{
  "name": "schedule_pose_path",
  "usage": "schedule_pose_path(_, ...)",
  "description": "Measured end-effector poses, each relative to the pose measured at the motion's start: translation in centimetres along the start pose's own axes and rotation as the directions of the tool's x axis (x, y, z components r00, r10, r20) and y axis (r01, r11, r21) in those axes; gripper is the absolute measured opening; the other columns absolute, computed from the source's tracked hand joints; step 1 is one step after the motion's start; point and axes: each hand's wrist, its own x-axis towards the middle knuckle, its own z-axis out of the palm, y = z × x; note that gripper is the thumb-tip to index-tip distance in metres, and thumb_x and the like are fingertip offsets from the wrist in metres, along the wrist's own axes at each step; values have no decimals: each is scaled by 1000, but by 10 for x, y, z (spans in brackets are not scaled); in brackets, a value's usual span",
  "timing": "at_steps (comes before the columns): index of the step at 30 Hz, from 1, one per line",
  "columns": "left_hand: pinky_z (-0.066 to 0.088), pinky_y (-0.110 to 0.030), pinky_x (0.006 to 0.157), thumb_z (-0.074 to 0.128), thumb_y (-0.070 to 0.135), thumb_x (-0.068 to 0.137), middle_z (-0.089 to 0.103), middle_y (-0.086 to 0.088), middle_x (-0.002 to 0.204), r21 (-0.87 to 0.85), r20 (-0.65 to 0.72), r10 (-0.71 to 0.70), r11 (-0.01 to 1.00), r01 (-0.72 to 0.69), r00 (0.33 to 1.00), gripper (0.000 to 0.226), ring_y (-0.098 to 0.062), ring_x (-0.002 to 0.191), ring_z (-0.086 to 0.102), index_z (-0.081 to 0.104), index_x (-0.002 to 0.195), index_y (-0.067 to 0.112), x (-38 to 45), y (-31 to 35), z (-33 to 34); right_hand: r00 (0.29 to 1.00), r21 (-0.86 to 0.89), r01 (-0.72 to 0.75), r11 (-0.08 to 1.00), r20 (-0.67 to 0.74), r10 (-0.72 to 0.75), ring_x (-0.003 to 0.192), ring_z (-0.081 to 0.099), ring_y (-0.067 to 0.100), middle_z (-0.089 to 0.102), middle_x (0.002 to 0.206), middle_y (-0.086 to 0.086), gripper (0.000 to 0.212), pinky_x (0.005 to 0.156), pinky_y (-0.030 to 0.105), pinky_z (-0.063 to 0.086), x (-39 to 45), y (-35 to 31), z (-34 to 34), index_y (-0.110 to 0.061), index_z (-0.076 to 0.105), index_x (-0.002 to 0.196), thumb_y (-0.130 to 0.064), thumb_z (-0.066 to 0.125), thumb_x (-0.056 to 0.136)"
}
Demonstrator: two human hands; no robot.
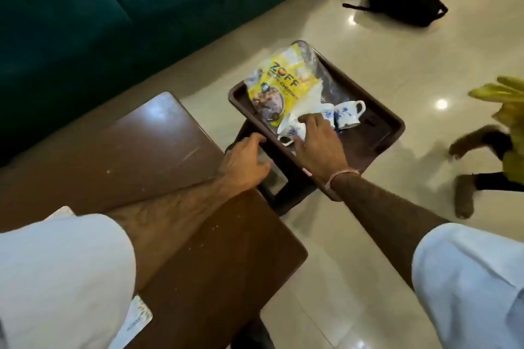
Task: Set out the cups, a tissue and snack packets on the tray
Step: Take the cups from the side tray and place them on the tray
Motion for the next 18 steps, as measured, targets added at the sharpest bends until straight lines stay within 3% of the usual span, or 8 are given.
schedule_pose_path(4,57,-40,77,61,42,85,70,-1,103,24,26,75,997,-75,997,35,-22,92,65,59,111,20,30,53,27,977,-28,-187,982,-104,184,111,51,41,50,126,21,49,89,50,47,17,56,-12,-4,46,129,-25,55,86)
schedule_pose_path(7,54,-39,79,58,43,86,68,-8,107,76,-2,90,993,-90,996,38,-28,100,63,60,112,16,50,79,48,930,15,-340,940,-140,339,113,47,45,43,131,24,64,91,50,45,31,85,-13,-5,36,138,-34,59,86)
schedule_pose_path(13,51,-44,89,55,47,90,64,-11,119,174,-16,30,984,-27,999,44,-33,112,60,59,123,18,80,110,82,864,158,-503,850,64,499,125,42,50,38,140,28,85,105,52,38,64,120,-6,-12,15,152,-43,62,87)
schedule_pose_path(18,47,-38,89,63,44,87,63,-11,122,278,0,-75,958,72,997,45,-31,113,60,56,122,17,94,118,99,853,272,-522,808,169,494,124,48,44,47,135,28,75,105,46,42,77,133,0,-8,26,145,-31,68,87)
